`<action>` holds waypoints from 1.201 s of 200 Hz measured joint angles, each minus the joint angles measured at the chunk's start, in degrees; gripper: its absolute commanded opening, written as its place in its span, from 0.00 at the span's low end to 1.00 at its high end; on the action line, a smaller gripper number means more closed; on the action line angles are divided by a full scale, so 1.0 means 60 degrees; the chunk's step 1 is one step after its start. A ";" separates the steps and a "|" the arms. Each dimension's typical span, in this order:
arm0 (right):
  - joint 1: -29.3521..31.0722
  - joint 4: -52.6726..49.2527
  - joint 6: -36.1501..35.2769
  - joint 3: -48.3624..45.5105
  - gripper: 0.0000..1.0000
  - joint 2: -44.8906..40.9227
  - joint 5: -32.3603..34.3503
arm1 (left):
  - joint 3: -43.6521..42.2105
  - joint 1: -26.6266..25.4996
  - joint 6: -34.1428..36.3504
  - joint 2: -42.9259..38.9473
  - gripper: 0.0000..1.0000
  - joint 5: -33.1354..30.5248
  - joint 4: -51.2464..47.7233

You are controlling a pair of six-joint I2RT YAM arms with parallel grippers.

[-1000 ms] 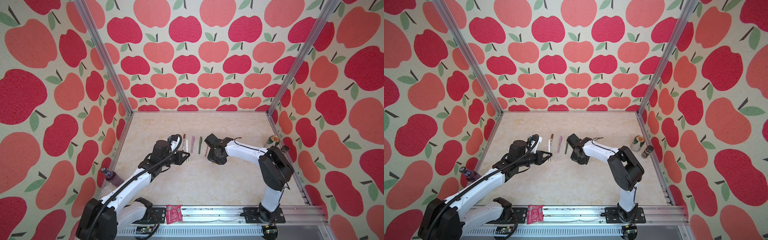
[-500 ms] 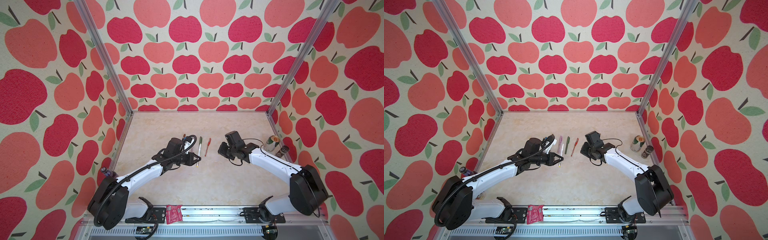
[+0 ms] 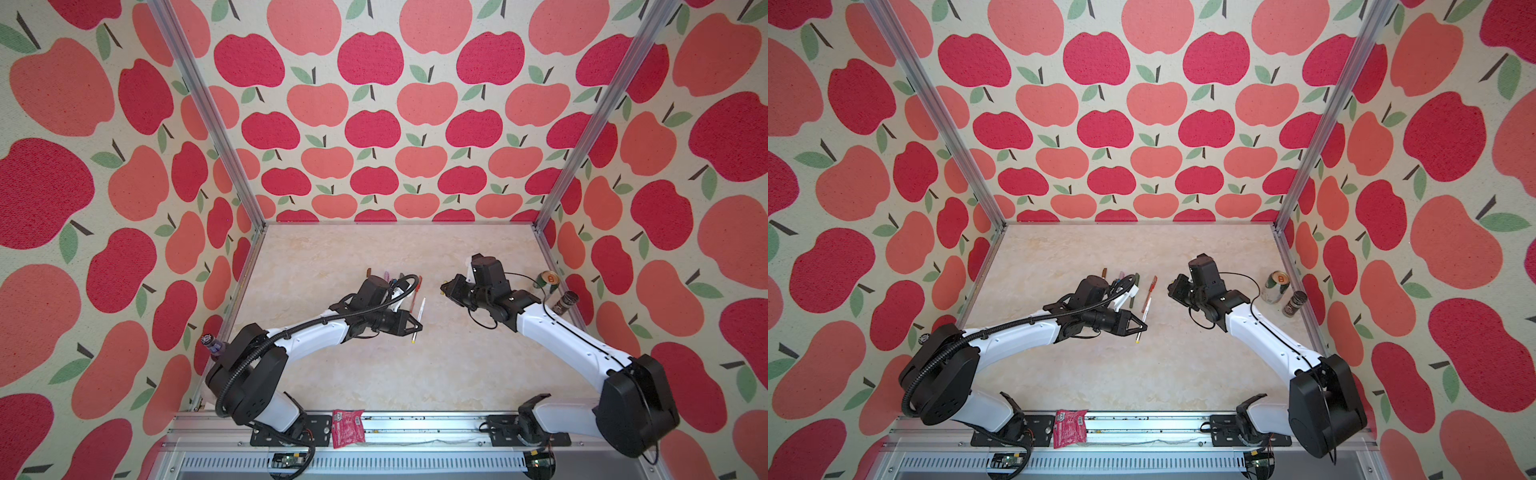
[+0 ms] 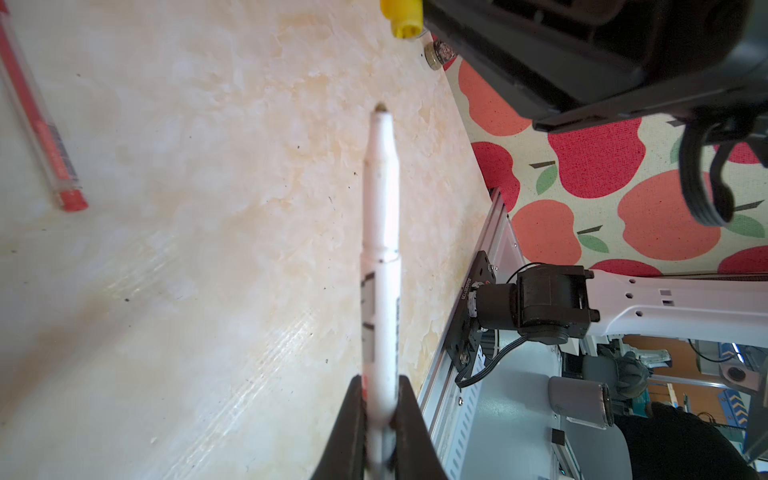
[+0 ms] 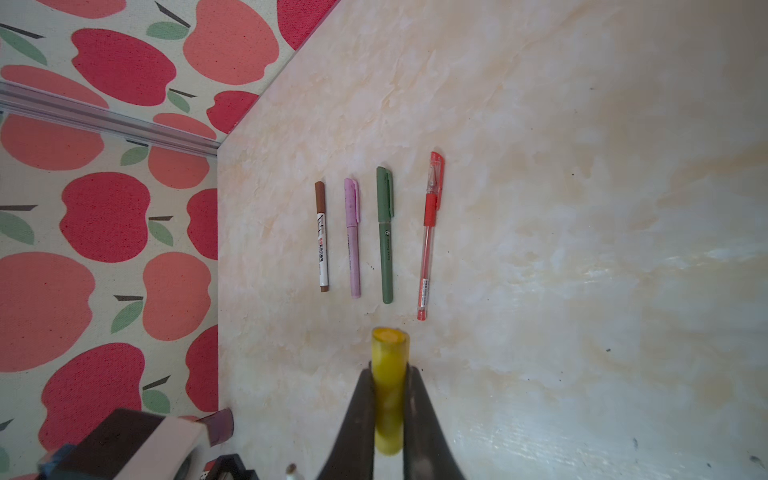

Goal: Insert the pens into the pen caps
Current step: 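Raise the white pen with the left gripper while the right brings the cap over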

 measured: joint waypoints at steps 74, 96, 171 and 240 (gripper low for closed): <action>0.0000 0.0922 0.0157 -0.0146 0.00 -0.0062 -0.0758 | 0.0328 -0.0138 -0.0262 0.0401 0.04 0.0284 0.0350; 0.0000 0.0998 0.0226 -0.0182 0.00 -0.0062 -0.0860 | 0.0412 -0.0149 -0.0262 0.0426 0.04 0.0284 0.0361; 0.0058 0.1086 0.0342 -0.0437 0.00 -0.0062 -0.0962 | 0.0535 -0.0200 -0.0295 0.0510 0.04 0.0280 0.0390; 0.0124 0.1191 0.0477 -0.0525 0.00 -0.0058 -0.0987 | 0.0535 -0.0208 -0.0299 0.0565 0.04 0.0284 0.0419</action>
